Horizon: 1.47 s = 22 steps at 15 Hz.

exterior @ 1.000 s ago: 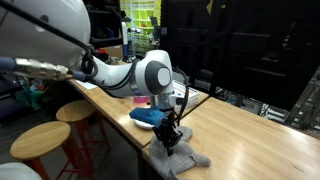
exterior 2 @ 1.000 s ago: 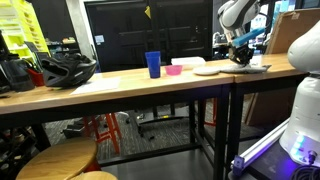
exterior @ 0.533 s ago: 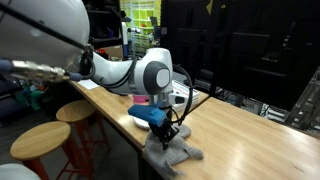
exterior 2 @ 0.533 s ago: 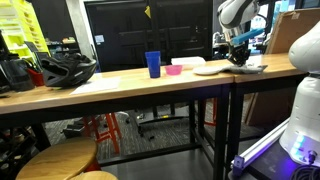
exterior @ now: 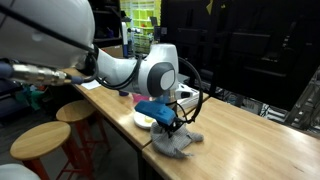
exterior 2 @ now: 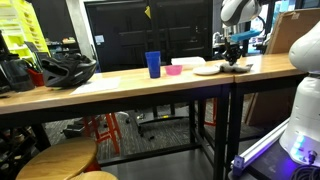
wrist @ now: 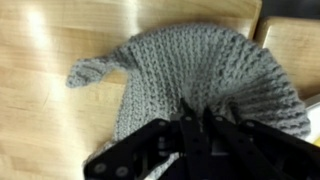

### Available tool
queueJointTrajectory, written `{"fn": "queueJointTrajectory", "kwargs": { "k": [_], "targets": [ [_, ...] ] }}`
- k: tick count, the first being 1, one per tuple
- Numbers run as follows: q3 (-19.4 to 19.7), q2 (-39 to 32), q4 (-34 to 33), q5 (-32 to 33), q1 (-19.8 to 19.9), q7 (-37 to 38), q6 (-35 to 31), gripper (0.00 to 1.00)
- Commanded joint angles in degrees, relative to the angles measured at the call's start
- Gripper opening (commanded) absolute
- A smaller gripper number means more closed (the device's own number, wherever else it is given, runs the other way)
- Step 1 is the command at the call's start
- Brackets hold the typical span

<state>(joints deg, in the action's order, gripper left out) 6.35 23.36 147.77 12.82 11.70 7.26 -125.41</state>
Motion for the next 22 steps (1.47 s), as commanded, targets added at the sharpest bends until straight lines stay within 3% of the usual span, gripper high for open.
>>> {"fn": "queueJointTrajectory", "kwargs": {
  "k": [1, 6, 14, 19, 22],
  "targets": [
    [1.5, -1.7, -1.4, -2.0, -0.7, -3.7, -3.5, 0.02],
    [1.8, -6.1, -4.2, -2.7, -0.9, -6.6, -7.2, 0.02],
    [1.6, -16.6, -14.2, -1.3, -0.8, -8.3, -15.8, 0.02],
    [2.2, -22.1, -21.3, -2.7, -0.9, -11.1, -17.2, 0.02],
    [2.6, -22.7, -22.9, -0.4, -0.3, -8.5, -16.2, 0.02]
  ]
}}
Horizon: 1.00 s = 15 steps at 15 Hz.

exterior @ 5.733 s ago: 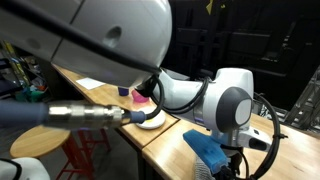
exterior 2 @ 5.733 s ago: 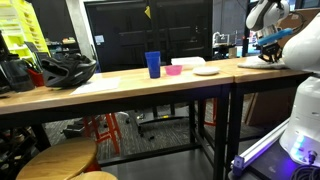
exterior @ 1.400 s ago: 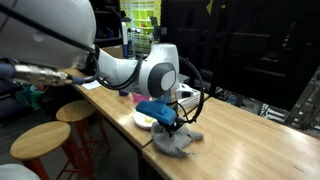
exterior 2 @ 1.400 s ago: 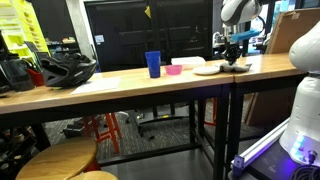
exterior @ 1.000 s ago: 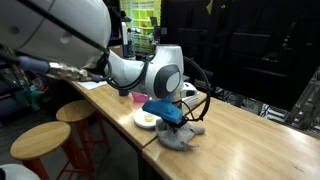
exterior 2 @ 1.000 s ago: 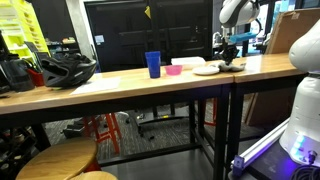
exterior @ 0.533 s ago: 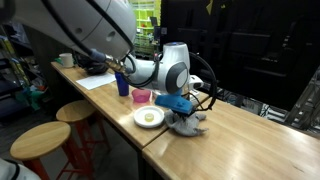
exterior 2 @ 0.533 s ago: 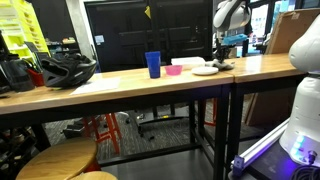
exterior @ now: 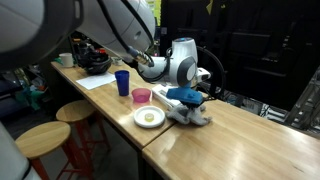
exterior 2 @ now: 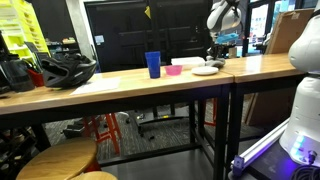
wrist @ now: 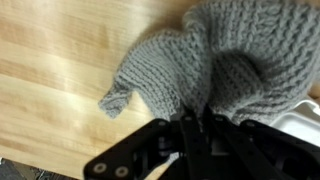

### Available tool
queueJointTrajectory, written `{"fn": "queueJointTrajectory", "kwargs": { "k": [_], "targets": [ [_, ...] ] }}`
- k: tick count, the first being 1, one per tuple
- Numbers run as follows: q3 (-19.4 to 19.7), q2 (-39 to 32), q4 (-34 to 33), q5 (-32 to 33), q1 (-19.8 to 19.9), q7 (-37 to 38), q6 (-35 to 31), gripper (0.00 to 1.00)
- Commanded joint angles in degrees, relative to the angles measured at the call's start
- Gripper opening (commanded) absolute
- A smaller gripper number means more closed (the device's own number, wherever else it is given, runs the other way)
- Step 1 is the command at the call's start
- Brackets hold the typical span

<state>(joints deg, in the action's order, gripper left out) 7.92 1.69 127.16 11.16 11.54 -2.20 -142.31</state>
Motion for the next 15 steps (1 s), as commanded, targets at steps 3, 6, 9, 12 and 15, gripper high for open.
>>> {"fn": "queueJointTrajectory", "kwargs": {
  "k": [3, 6, 9, 12, 15],
  "targets": [
    [2.3, -0.1, -1.8, 3.1, 0.6, 2.9, 1.4, 0.02],
    [4.9, 2.1, -0.5, 7.2, 2.6, 6.8, 1.6, 0.02],
    [7.7, 2.8, -1.5, 11.9, 5.5, 9.9, 2.9, 0.02],
    [10.6, 3.1, -2.9, 13.3, 8.6, 7.2, 3.5, 0.02],
    [11.2, 1.9, -3.3, 12.4, 9.1, 6.7, 2.1, 0.09]
  ]
}}
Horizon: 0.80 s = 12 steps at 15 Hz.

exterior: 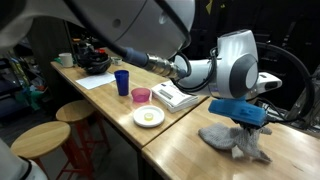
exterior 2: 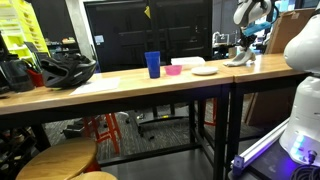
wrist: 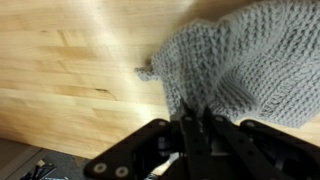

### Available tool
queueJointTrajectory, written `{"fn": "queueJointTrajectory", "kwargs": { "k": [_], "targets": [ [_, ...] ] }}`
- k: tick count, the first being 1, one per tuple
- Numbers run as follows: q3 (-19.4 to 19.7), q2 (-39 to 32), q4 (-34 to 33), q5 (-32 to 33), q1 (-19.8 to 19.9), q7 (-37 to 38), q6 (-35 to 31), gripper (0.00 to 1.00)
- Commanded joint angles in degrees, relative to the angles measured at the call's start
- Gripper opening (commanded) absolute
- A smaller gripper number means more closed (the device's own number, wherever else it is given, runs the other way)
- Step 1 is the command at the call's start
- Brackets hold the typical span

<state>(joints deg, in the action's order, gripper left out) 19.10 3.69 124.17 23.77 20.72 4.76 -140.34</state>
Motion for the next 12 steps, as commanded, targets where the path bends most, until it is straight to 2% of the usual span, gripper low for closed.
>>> {"fn": "queueJointTrajectory", "kwargs": {
  "k": [1, 3, 4, 7, 8, 10, 12],
  "targets": [
    [0.4, 0.0, -0.4, -0.2, 0.3, -0.5, 0.2, 0.09],
    [0.5, 0.0, -0.5, -0.2, 0.4, -0.7, 0.2, 0.09],
    [0.4, 0.1, -0.3, -0.8, 0.2, -1.2, 0.1, 0.02],
    [0.2, 0.6, 0.1, -1.1, 0.0, -0.7, 0.4, 0.02],
    [0.1, 0.7, 0.3, -1.2, 0.0, -0.8, 0.6, 0.34],
    [0.1, 1.1, 0.6, -1.1, -0.1, -0.5, 0.6, 0.39],
    [0.0, 1.5, 0.9, -1.1, -0.1, -0.5, 0.9, 0.52]
  ]
}}
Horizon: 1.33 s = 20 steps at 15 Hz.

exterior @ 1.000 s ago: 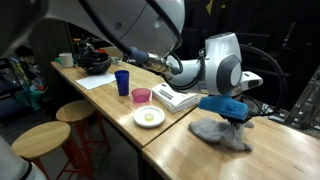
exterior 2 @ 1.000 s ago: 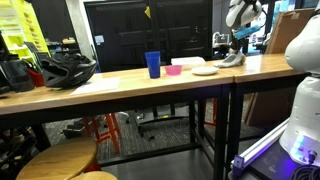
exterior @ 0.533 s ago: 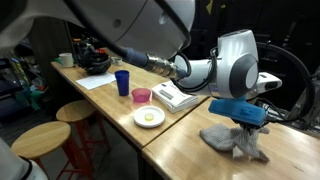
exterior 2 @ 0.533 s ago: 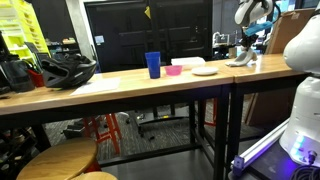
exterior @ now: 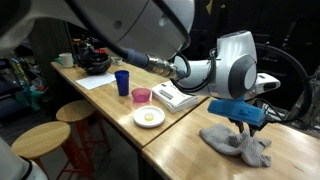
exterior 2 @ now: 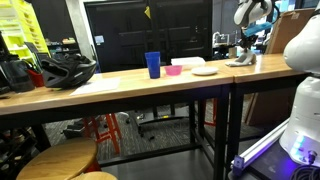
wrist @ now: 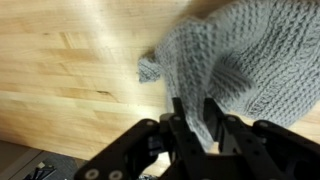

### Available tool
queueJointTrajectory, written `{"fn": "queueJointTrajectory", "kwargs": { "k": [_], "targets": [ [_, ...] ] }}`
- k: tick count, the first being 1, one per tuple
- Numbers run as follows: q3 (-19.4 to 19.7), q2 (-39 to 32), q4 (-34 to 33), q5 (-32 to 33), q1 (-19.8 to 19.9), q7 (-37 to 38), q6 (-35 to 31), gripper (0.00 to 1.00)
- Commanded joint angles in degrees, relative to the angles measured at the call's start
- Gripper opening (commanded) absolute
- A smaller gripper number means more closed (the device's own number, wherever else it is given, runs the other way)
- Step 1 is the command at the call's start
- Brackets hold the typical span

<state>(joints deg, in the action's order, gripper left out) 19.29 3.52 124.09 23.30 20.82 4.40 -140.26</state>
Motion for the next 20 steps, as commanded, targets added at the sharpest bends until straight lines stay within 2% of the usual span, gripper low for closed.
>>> {"fn": "queueJointTrajectory", "kwargs": {
  "k": [1, 7, 10, 13, 17, 19, 20],
  "targets": [
    [-0.1, 1.9, 1.0, -0.7, -0.2, -0.3, 0.9, 0.58],
    [-0.3, 2.7, 0.6, -5.6, -1.0, -4.3, 6.7, 0.98],
    [-0.5, 4.2, 0.4, -10.7, -2.0, -10.9, 14.3, 1.0],
    [-0.5, 6.3, 0.8, -11.5, -2.6, -14.6, 18.2, 1.0],
    [0.6, 9.1, 1.8, -13.3, -3.0, -22.1, 18.2, 1.0],
    [0.5, 9.5, 1.5, -12.0, -2.5, -22.0, 18.7, 1.0],
    [0.3, 7.1, 0.3, -11.8, -2.6, -20.4, 17.7, 1.0]
  ]
}}
